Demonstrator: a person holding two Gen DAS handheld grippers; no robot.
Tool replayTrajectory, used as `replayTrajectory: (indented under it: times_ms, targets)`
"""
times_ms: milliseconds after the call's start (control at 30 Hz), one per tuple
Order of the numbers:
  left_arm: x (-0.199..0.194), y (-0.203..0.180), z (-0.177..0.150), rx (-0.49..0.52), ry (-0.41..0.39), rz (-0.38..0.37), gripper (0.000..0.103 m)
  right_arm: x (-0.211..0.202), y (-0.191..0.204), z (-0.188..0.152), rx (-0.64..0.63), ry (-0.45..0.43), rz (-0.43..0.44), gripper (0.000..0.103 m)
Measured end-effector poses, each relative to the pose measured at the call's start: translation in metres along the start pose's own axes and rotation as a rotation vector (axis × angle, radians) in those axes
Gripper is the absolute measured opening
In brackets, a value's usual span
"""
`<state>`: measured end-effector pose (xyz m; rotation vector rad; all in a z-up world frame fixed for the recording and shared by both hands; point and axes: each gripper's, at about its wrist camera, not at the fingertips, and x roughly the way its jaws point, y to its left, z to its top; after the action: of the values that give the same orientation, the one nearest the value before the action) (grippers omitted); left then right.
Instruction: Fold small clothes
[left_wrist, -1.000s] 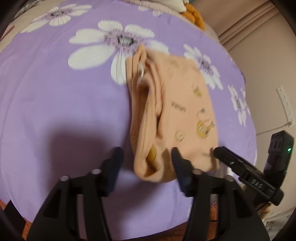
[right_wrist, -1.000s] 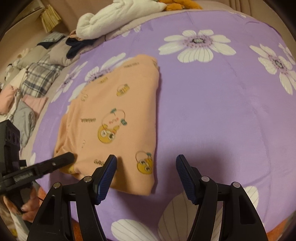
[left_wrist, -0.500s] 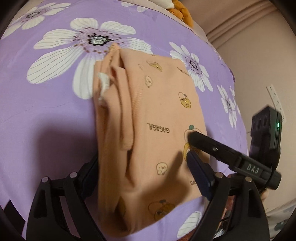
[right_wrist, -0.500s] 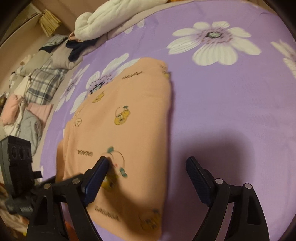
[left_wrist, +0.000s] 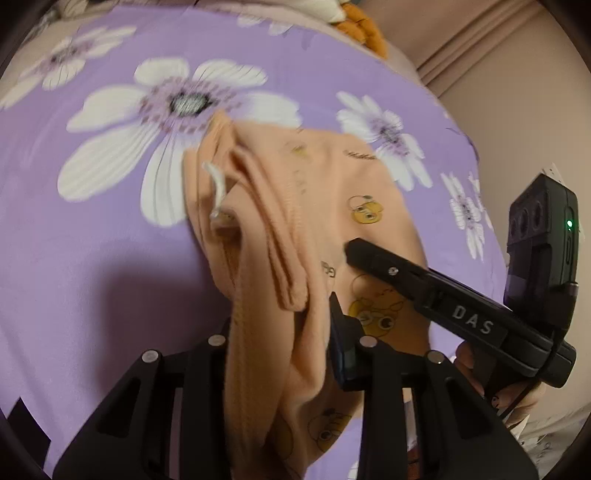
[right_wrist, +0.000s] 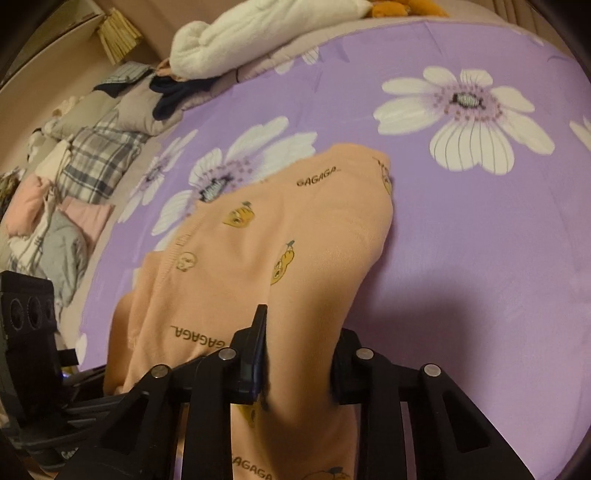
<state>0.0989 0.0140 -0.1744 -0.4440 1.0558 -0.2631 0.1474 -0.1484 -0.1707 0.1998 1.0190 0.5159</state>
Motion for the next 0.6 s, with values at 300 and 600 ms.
replayTrajectory:
  times_ms: [300, 600]
  targets:
    - [-0.040, -0.050, 0.009, 0.123, -0.127, -0.013, 0.032, -0.055, 0.005, 0.015, -0.051, -0.139, -0.001, 0.028]
    - [-0.036, -0.086, 0.020, 0.177, -0.172, 0.006, 0.033, -0.076, -0.004, 0.027, -0.073, -0.216, -0.046, 0.028]
